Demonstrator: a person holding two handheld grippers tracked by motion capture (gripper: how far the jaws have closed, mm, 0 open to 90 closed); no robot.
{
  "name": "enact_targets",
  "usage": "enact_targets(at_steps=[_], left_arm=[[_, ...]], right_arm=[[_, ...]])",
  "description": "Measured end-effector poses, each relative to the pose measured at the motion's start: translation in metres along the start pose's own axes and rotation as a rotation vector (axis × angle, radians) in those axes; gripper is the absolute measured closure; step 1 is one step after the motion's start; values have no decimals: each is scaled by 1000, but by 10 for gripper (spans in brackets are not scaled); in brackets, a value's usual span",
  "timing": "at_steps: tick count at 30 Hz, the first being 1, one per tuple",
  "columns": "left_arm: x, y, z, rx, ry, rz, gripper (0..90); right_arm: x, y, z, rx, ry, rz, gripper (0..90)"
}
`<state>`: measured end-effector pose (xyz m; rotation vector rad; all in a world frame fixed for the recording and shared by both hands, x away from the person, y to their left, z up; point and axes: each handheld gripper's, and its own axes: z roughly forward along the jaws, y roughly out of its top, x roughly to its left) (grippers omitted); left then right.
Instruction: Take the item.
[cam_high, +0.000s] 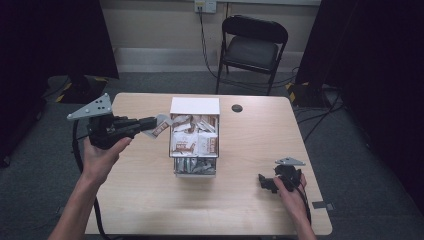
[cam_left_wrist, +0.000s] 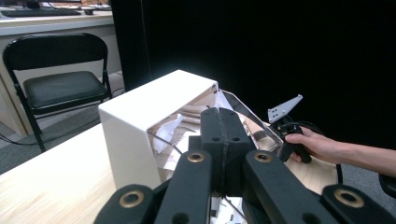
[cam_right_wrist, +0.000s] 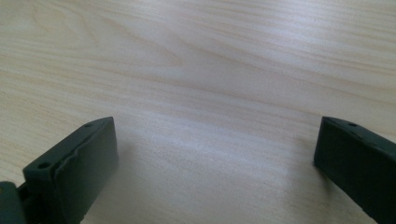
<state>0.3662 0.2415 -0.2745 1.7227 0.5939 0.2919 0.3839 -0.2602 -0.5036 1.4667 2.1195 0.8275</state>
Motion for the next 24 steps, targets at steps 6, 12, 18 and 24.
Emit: enact_targets(at_steps=[6,12,18,24], left_arm=[[4,1,-9,-15,16,-7,900],[9,-1,-14,-8,32,-9,900],[8,-2,-17,6,49,2,900],[18,-9,-17,23,64,-26,900]], right_arm=[[0,0,0,0,0,0,0],[0,0,0,1,0,1,0],[0,0,0,1,0,2,0],[0,0,0,0,1,0,0]])
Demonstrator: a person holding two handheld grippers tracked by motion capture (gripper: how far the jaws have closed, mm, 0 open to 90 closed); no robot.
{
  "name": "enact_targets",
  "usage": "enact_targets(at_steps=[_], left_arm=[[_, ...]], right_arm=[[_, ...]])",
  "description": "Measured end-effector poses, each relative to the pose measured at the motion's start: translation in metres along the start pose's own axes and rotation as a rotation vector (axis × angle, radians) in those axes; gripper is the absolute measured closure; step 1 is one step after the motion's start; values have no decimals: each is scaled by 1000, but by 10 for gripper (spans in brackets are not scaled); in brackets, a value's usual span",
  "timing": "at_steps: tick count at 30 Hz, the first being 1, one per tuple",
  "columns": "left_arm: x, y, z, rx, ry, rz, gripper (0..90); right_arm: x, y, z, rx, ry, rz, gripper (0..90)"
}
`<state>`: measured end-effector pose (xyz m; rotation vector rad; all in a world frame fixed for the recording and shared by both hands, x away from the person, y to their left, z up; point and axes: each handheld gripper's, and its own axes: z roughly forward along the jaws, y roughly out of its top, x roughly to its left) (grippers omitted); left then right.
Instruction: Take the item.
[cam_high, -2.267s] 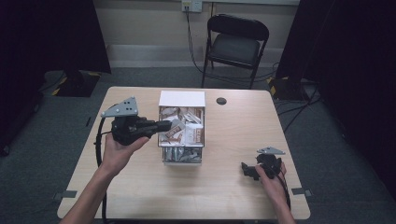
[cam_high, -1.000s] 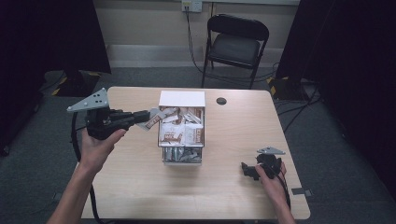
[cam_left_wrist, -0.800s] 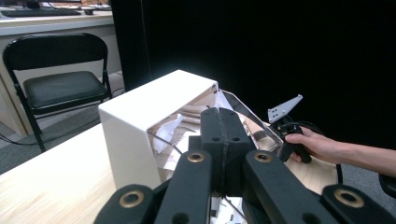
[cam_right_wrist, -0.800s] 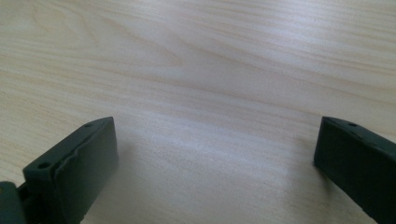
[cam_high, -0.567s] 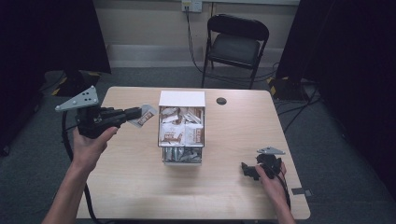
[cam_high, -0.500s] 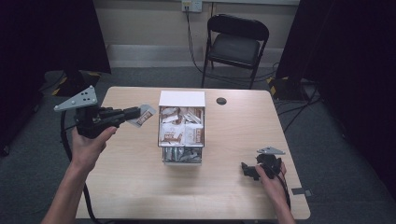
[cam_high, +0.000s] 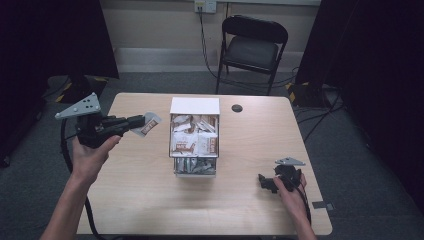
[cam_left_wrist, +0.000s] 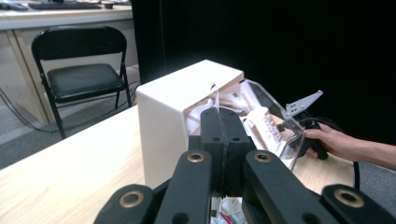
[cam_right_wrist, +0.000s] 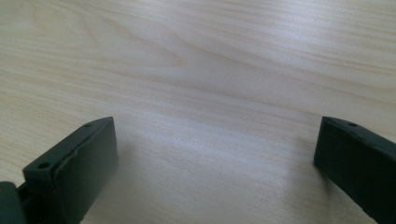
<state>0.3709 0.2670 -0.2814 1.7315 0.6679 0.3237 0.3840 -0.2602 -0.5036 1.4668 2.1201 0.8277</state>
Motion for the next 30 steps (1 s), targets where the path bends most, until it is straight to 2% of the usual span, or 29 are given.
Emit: enact_targets(at_steps=[4,7,13,18,30], left_arm=[[6,-4,0,5,-1,-2,900],[11,-8,1,17,14,-15,900],[23,-18,4,35,49,-50,900],[35,-30,9,53,62,-87,900],[48,-46,17,89,78,-121,900]], right_arm=[[0,0,0,0,0,-1,0],[0,0,0,0,1,0,0],[0,0,0,0,1,0,0],[0,0,0,0,1,0,0],[0,0,0,-1,1,-1,0]])
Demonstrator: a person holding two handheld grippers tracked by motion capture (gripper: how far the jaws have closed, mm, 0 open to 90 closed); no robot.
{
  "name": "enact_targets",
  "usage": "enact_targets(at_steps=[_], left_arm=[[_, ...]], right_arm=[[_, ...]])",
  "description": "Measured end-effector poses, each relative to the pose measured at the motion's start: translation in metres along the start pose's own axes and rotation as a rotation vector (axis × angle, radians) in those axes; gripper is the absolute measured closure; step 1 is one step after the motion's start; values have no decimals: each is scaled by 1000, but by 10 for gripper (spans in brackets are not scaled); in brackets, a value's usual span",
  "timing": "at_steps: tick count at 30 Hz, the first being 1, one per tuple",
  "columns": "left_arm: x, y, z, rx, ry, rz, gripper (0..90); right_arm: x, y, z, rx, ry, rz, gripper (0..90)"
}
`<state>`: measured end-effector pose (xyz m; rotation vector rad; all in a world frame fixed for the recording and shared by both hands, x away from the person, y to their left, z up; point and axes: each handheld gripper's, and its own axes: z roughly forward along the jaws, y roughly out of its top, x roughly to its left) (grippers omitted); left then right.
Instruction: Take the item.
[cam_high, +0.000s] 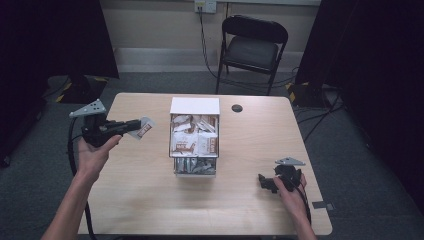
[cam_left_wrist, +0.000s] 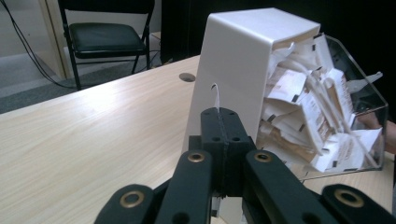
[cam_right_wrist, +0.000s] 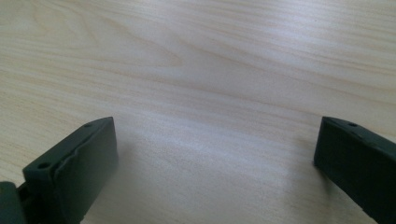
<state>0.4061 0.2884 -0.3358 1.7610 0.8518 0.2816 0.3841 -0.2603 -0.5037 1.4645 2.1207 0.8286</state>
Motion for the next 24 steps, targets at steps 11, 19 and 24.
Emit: enact_targets(at_steps=[11,19,24], left_arm=[[4,-10,14,54,12,-9,900],[10,-20,23,72,16,-26,900],[13,-26,27,83,24,-31,900]], right_arm=[[0,0,0,1,0,1,0],[0,0,0,1,1,1,0],[0,0,0,1,1,1,0]])
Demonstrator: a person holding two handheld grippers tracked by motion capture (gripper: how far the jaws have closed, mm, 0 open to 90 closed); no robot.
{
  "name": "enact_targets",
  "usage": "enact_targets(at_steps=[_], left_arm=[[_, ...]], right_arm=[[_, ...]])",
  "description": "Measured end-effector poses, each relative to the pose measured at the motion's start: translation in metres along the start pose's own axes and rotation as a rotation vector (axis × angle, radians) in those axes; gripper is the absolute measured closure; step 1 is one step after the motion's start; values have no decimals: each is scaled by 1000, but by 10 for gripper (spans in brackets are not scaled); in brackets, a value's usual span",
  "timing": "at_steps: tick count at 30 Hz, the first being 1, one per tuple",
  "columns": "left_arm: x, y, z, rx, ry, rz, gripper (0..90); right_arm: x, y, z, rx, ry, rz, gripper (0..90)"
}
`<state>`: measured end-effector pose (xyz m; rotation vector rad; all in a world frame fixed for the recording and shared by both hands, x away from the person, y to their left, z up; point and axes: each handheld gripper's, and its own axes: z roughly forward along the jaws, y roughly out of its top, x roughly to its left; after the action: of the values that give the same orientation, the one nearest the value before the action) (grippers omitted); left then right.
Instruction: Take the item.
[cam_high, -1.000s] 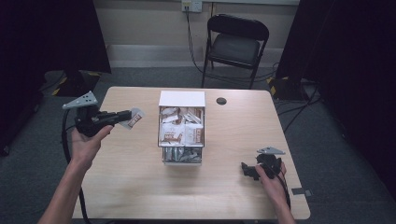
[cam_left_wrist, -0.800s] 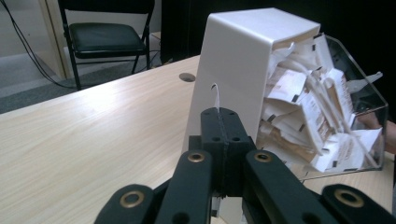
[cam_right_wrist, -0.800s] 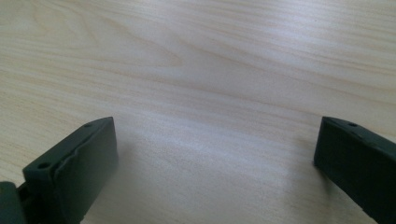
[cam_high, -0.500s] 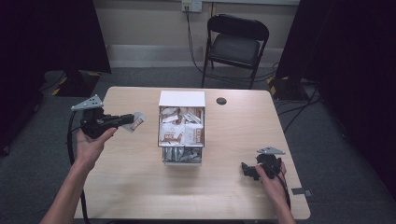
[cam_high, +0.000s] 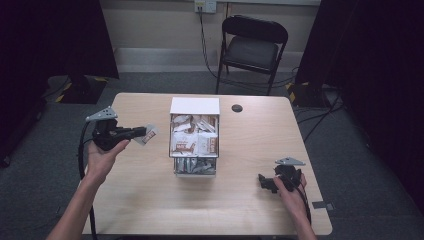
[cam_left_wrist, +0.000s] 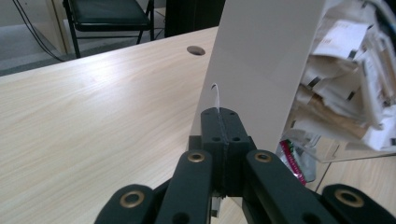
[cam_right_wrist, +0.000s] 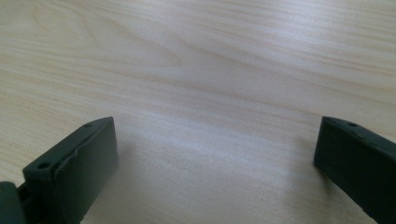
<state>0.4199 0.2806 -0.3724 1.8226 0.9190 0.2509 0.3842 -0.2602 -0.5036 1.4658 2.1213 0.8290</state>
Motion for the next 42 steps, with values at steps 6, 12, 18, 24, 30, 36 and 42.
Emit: enact_targets(at_steps=[6,12,18,24,30,36,42], left_arm=[[2,-6,9,37,12,10,900],[6,-12,13,45,1,-15,900],[9,-18,18,69,17,-13,900],[9,-24,27,105,28,-15,900],[9,-31,36,125,16,-21,900],[8,-39,48,176,13,-10,900],[6,-48,61,213,-12,-28,900]], right_arm=[[0,0,0,0,0,0,0],[0,0,0,0,0,0,0],[0,0,0,0,0,0,0],[0,0,0,0,0,0,0],[0,0,0,0,1,0,0],[0,0,0,0,1,-1,0],[0,0,0,0,1,-1,0]])
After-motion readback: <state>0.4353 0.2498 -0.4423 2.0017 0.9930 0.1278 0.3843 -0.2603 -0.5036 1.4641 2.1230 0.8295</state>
